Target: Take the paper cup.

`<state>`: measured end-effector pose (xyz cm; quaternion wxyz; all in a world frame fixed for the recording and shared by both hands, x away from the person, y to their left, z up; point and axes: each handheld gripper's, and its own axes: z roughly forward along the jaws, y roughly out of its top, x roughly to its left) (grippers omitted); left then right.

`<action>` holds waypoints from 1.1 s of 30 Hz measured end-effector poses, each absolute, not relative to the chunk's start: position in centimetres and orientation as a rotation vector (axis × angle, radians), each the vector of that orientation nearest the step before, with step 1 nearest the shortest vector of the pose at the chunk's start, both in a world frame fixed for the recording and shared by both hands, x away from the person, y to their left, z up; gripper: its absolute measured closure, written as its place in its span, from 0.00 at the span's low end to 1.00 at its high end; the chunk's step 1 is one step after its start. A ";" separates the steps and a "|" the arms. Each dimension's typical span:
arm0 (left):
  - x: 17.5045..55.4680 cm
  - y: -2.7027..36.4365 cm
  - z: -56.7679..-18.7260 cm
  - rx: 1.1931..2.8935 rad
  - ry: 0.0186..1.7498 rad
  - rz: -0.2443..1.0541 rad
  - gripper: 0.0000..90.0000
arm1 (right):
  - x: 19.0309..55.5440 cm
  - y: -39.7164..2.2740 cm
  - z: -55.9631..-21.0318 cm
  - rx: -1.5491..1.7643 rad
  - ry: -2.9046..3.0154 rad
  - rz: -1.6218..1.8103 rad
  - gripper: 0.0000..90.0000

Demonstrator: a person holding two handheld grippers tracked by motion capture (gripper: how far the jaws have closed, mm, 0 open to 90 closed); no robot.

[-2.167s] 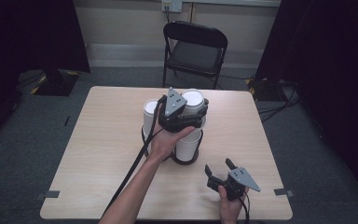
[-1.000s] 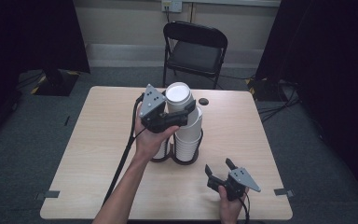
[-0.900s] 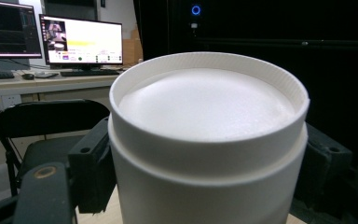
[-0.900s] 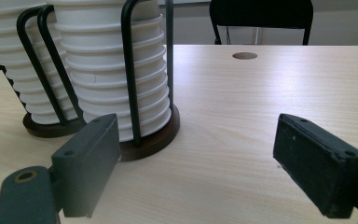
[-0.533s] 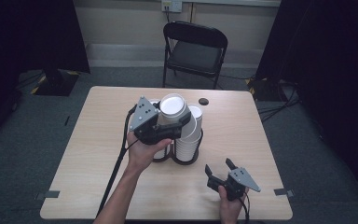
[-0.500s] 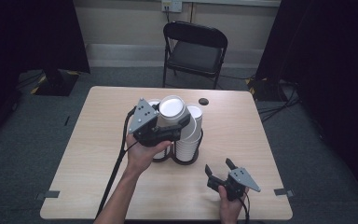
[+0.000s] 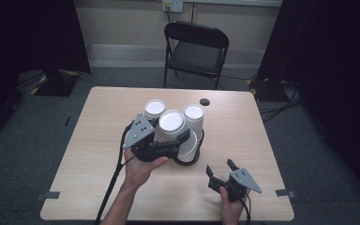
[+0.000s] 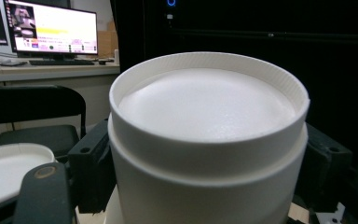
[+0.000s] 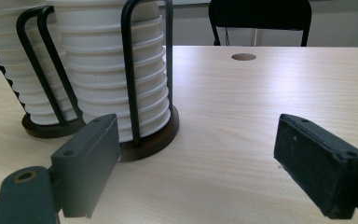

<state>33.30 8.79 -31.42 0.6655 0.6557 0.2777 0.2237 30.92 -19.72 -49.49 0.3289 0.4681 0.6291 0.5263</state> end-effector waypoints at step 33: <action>32.9 11.2 -41.8 1.534 0.889 0.268 0.24 | 29.4 -15.2 -49.4 0.976 1.881 1.411 0.19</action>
